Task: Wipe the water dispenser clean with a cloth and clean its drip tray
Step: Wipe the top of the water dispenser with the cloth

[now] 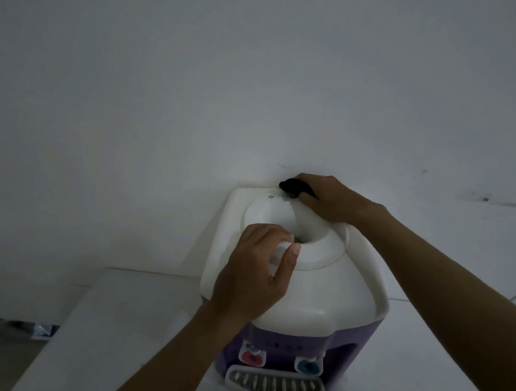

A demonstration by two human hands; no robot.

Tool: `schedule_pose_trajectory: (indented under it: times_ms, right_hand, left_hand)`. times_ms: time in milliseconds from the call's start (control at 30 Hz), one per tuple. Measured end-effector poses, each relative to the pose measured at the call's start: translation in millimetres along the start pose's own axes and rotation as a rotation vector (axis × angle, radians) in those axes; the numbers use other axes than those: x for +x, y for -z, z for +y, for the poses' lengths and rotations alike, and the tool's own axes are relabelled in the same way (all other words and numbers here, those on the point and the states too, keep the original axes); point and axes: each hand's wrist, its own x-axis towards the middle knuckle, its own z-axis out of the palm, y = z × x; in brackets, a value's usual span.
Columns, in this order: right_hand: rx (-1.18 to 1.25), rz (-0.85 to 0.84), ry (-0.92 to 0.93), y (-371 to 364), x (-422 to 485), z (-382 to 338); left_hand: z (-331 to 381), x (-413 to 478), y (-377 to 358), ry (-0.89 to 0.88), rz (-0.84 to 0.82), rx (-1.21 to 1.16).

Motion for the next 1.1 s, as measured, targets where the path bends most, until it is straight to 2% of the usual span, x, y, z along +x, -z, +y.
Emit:
schedule_pose_trajectory:
  times_ms: [167, 300, 433, 1100]
  right_hand:
    - [0.019, 0.039, 0.110, 1.6, 13.8, -11.8]
    - [-0.033, -0.081, 0.150, -10.0, 38.1, -32.9]
    - [-0.041, -0.103, 0.085, -9.4, 45.0, -35.8]
    - [-0.011, 0.093, -0.228, 18.9, -31.9, 11.5]
  left_hand:
    - [0.7, -0.3, 0.6, 0.012, -0.007, -0.014]
    - [-0.6, 0.3, -0.4, 0.003, -0.018, -0.014]
    - [-2.5, -1.6, -0.3, 0.013, -0.012, -0.024]
    - [-1.8, 1.3, -1.0, 0.009, -0.014, 0.045]
